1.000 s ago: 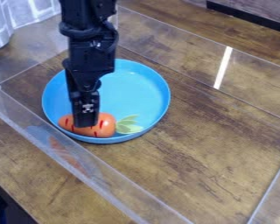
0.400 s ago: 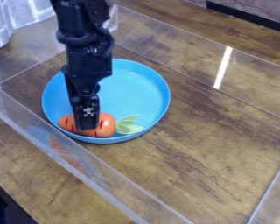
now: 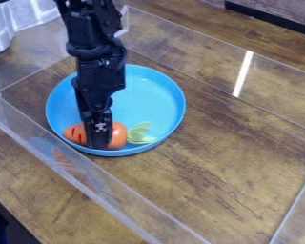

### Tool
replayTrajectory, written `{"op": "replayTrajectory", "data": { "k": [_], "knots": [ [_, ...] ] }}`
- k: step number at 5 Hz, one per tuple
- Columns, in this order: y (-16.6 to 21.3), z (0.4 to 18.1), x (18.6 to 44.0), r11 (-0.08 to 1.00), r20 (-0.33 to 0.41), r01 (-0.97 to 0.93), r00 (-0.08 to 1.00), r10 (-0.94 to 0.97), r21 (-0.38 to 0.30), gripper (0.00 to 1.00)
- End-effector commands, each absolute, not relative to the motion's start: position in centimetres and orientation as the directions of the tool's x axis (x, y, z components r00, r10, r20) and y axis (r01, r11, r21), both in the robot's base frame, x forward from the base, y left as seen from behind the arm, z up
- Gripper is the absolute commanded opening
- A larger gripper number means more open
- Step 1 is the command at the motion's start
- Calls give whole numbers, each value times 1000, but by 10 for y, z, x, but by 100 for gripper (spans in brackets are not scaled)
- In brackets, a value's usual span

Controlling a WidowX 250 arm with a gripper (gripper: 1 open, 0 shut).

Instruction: Remove the carrot from inside the blue tray and put it on the table

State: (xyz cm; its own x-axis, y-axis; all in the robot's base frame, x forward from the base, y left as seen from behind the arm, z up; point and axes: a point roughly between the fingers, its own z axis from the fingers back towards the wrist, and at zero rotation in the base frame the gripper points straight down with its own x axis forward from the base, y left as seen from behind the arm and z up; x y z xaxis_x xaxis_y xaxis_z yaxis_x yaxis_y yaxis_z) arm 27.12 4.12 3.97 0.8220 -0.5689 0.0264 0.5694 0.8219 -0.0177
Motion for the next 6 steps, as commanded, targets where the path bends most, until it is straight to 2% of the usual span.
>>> {"op": "replayTrajectory", "data": {
  "k": [1,2,3,6],
  "knots": [
    [49,48,282,833,67,553,831,-552,14,100],
    [49,45,285,836,70,549,833,-549,11,100],
    [49,42,285,836,68,549,833,-548,10,0],
    [49,47,287,834,73,552,831,-552,18,0]
  ]
}}
